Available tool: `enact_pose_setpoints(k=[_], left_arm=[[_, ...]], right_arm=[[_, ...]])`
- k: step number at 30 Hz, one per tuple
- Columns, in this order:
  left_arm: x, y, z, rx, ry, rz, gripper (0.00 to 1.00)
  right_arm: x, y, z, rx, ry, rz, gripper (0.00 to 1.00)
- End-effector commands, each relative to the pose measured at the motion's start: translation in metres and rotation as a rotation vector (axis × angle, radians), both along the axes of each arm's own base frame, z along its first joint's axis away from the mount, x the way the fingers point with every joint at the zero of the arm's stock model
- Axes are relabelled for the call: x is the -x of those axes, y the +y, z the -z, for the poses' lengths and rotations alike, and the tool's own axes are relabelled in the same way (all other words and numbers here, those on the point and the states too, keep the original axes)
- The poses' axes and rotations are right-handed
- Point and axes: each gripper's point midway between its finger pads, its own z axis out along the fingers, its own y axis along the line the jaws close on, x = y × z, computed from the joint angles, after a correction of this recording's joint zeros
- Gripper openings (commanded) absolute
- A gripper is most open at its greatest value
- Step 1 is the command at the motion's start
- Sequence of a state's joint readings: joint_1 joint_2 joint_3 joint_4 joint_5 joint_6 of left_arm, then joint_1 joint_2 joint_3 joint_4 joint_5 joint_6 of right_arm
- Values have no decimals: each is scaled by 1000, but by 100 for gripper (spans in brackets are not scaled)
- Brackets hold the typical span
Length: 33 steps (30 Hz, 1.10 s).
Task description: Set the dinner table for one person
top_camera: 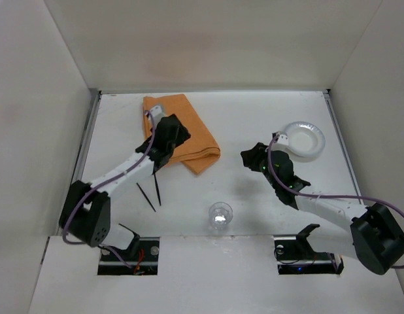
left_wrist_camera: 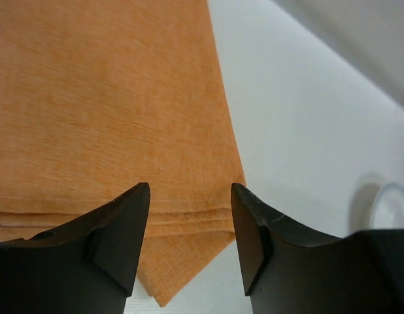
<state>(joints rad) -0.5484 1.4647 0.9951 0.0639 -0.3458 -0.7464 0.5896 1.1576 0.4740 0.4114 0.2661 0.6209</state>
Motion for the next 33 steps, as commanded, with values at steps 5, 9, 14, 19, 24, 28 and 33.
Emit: enact_pose_setpoints(k=[5,9,14,19,24,28,33], left_arm=[[29,47,67,185,92,-200,52],[33,49,90,231,149,-229,52],[43,70,109,265,148,-345,53],[50,85,113,285,125,-415,53],[59,103,126,281,121,-497,56],[47,114,126,273,88,-530,56],[38,124,129,254,74,-578,56]], right_arm=[[-6,6,-12,-13,-36,-5,58],[-5,13,-13,-12,-40,-29,67],[-4,19,-9,0,-22,-56,73],[-4,28,-5,6,-8,-85,77],[-2,36,-5,9,-10,-111,79],[2,44,-7,17,-17,-135,80],[2,44,-7,22,-17,-138,80]])
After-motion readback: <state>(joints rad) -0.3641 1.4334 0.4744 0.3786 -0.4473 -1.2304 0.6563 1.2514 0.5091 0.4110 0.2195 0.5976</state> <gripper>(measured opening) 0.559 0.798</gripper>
